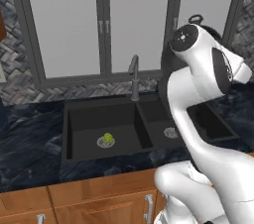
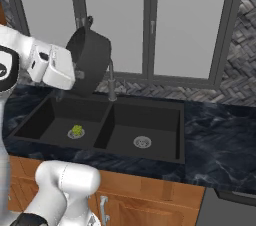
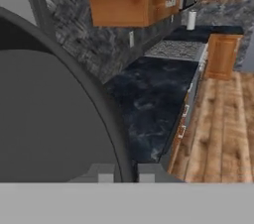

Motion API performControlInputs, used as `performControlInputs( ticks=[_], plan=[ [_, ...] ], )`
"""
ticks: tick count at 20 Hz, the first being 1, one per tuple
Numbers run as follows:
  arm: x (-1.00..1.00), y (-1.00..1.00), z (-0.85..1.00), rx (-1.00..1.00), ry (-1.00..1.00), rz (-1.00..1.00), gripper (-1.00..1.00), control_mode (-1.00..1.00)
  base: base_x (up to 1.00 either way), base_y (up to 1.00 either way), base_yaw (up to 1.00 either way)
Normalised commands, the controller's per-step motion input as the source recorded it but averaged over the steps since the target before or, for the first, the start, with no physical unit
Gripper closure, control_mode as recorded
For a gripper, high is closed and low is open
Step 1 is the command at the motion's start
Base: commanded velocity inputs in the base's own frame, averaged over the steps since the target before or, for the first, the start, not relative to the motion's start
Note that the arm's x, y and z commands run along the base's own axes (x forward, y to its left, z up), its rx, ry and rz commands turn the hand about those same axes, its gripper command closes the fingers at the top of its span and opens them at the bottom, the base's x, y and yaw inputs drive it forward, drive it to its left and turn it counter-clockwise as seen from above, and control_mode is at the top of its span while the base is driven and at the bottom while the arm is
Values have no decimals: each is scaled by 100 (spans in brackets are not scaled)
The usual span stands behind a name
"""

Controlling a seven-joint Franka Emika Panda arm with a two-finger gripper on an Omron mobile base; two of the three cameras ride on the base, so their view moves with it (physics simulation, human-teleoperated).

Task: Dump the broccoli from the pot into the sink. Then turn on the water and wash the broccoli. Then turn off the water and put the broccoli back in the pot.

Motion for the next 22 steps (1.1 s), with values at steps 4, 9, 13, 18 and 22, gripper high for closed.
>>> performControlInputs(
  ticks=[4, 9, 13, 18, 22],
  plan=[
    [0, -56, -6, 38, 14, 0, 100, -100, 0, 0, 0],
    [-3, -57, -22, 30, 3, 0, 100, -100, 0, 0, 0],
    [-5, -56, -27, 20, 0, 0, 100, -100, 0, 0, 0],
    [-1, -55, -27, 11, 0, -1, 100, -100, 0, 0, 0],
    [0, -51, -37, 8, 0, -1, 100, -100, 0, 0, 0]
  ],
)
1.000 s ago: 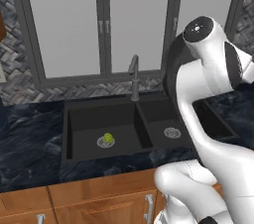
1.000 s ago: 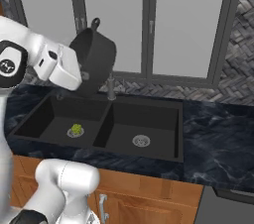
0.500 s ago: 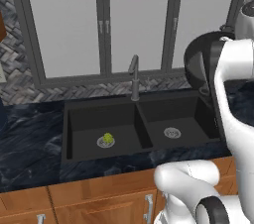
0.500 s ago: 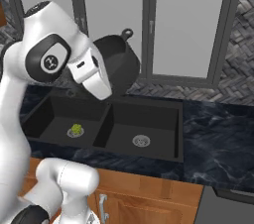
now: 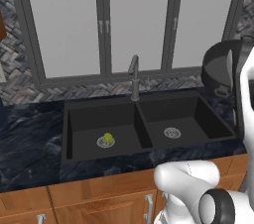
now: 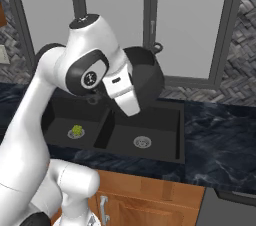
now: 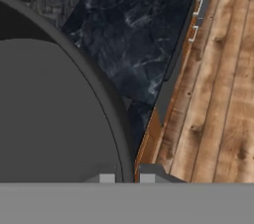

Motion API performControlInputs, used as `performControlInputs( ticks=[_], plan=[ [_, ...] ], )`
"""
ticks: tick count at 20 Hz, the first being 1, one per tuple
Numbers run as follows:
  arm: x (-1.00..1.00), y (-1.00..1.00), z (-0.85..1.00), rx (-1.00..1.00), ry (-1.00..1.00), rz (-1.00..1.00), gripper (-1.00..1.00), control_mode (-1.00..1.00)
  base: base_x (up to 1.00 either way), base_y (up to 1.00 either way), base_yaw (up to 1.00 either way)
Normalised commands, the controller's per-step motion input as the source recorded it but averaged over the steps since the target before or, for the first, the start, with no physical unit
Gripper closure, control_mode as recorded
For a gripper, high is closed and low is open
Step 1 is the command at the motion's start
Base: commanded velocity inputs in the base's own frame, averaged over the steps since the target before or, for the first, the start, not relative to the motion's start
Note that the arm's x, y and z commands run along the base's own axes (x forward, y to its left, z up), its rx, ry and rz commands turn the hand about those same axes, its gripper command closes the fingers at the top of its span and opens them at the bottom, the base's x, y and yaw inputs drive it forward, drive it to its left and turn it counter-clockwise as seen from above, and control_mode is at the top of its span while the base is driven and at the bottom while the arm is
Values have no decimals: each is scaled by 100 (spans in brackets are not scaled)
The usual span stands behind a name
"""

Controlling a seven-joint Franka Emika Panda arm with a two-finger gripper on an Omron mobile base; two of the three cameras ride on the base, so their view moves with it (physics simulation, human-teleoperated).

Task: Dump the broccoli from the pot into the sink. Then turn on the water and wash the broccoli. Then turn off the water and put the broccoli back in the pot.

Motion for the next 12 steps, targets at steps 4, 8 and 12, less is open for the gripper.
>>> performControlInputs(
  ticks=[4, 8, 12],
  plan=[
    [0, -50, -40, 6, 3, -4, 100, -100, 0, 0, 0],
    [0, -51, -36, 6, 9, -11, 100, -100, 0, 0, 0],
    [0, -51, -35, 6, 10, -12, 100, -100, 0, 0, 0]
  ],
)
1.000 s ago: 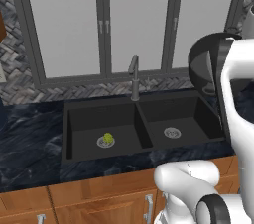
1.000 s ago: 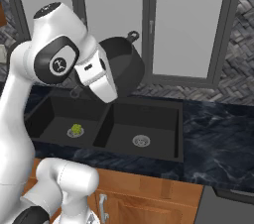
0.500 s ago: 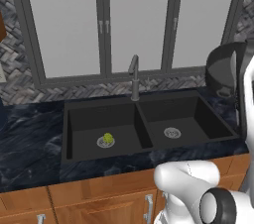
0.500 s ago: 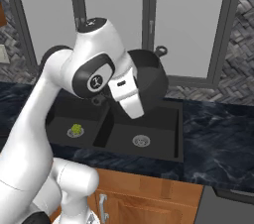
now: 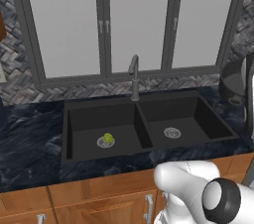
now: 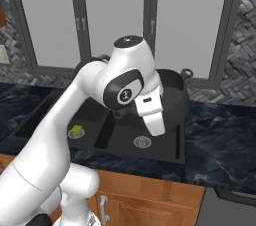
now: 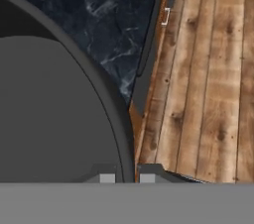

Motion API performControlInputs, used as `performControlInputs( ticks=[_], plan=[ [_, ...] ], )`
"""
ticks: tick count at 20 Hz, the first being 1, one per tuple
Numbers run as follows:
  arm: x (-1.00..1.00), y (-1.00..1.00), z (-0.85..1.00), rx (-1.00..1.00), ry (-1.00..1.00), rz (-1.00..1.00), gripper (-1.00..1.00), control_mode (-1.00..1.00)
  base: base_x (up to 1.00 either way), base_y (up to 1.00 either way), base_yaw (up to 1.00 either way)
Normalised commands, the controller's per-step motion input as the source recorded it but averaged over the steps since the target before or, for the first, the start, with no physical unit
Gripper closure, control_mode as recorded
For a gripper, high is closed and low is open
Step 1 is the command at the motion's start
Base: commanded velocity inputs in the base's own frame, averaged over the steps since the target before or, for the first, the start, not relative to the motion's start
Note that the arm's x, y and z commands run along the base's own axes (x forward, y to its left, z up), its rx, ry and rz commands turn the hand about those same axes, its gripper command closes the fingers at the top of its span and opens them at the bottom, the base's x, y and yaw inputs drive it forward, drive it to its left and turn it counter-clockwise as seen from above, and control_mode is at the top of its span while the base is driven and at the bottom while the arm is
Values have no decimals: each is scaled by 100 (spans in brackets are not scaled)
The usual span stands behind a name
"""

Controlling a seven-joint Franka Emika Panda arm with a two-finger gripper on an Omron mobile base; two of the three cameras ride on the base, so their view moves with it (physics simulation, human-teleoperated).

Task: Dump the broccoli from the pot into the sink. Then turn on the water and wash the broccoli. Then turn off the water and put the broccoli back in the pot.

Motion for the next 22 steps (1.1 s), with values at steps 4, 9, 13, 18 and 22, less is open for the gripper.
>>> performControlInputs(
  ticks=[4, 9, 13, 18, 22],
  plan=[
    [5, -53, -38, 6, 11, -12, 100, -100, 0, 0, 0],
    [11, -46, -37, 9, 6, -6, 100, -100, 0, 0, 0],
    [17, -39, -28, 11, 0, 0, 100, -100, 0, 0, 0],
    [18, -39, -29, 10, 0, 0, 100, -100, 0, 0, 0],
    [24, -32, -33, 7, 0, 0, 100, -100, 0, 0, 0]
  ],
)
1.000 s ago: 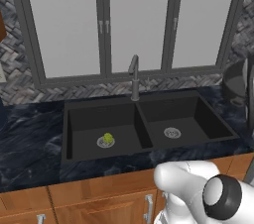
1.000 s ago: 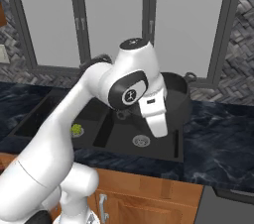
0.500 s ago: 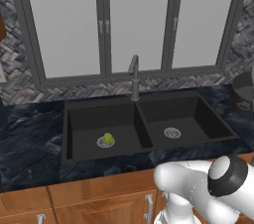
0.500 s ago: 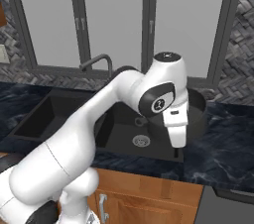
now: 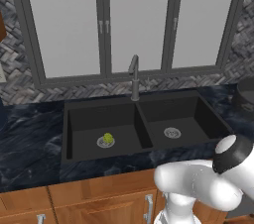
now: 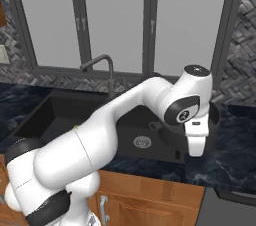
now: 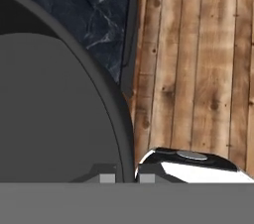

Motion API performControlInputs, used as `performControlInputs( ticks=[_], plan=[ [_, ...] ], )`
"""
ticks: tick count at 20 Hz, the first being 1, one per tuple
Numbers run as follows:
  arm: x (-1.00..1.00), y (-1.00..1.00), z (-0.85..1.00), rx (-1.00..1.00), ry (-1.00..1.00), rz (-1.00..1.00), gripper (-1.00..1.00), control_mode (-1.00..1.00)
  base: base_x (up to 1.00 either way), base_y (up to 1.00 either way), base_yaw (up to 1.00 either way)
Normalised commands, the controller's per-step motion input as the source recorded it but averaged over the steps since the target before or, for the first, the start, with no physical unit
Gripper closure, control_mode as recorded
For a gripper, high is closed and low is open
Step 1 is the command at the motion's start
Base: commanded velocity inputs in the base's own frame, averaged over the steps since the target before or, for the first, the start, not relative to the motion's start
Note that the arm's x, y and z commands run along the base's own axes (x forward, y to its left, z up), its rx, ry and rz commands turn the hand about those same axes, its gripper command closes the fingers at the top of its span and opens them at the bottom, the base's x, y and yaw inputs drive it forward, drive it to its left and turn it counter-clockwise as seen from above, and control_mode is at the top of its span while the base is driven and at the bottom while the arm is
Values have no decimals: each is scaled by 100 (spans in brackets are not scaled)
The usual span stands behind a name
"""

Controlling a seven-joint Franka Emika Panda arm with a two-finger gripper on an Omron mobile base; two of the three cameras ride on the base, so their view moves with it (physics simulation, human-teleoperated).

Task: Dump the broccoli from the pot into the sink. Then turn on the water and wash the broccoli. Then turn off the water and put the broccoli back in the pot.

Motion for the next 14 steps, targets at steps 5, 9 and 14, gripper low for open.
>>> performControlInputs(
  ticks=[5, 9, 14],
  plan=[
    [33, -28, -36, 4, 0, 0, 100, -100, 0, 0, 0],
    [29, -32, -37, 3, 0, 0, 100, -100, 0, 0, 0],
    [25, -35, -35, 3, 0, 0, 100, -100, 0, 0, 0]
  ],
)
